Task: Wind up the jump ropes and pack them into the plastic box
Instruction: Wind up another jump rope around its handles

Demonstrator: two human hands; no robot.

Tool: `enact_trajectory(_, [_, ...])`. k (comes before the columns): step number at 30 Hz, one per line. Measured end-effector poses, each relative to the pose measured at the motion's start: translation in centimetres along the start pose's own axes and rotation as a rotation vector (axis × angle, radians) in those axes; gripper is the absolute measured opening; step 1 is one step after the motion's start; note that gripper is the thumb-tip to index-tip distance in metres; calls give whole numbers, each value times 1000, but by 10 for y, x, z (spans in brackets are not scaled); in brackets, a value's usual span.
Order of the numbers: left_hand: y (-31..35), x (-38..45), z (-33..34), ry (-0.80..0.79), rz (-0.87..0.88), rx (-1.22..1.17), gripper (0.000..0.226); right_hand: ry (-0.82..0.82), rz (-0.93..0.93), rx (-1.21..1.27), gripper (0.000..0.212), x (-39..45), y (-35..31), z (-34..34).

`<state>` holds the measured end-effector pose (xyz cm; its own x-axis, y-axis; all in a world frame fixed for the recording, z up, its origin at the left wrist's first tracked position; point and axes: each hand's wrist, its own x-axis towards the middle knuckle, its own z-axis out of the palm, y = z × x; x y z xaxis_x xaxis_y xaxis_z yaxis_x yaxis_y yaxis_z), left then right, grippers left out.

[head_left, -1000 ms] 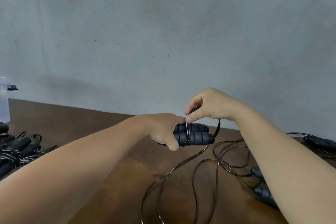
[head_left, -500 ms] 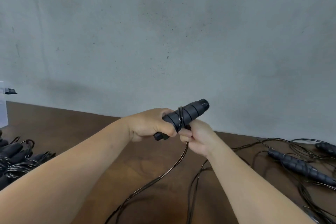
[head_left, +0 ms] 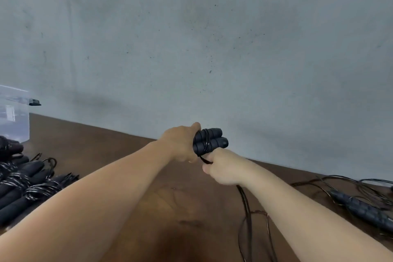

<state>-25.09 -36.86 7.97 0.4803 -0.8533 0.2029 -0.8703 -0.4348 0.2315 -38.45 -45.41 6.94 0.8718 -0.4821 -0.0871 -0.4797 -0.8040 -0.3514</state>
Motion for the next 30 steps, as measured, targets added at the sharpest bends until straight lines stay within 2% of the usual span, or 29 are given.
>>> enact_trajectory(2, [3, -2, 0, -29, 36, 117, 53, 65, -62, -221, 19, 1, -2, -21])
enact_trajectory(5, [12, -6, -2, -108, 128, 171, 53, 65, -153, -281, 6, 0, -6, -50])
enact_trajectory(9, [18, -12, -6, -224, 210, 125, 58, 8, -193, -199, 29, 4, -3, -66])
enact_trajectory(11, [20, -15, -3, -276, 239, 100, 48, -22, -198, -133, 38, 8, 2, -63])
enact_trajectory(14, [19, -21, 7, -372, 261, -10, 38, -87, -213, -106, 39, 15, 12, -56])
enact_trajectory(17, [15, -27, 8, -435, 262, -222, 33, -29, -184, 96, 37, 17, 30, -54])
enact_trajectory(21, [12, -32, -2, -382, 236, -421, 38, -5, -157, 417, 31, 11, 48, -48])
enact_trajectory(23, [13, -33, 0, -367, 221, -564, 40, -25, -119, 710, 22, 13, 55, -37])
enact_trajectory(25, [14, -31, 3, -343, 171, -855, 43, -70, -105, 1023, 38, 18, 57, -22])
enact_trajectory(27, [15, -27, 6, -301, 121, -1026, 50, -54, -94, 1133, 36, 22, 54, -10])
enact_trajectory(30, [16, -24, 10, -277, 94, -1122, 57, -15, -36, 1207, 28, 20, 44, -2])
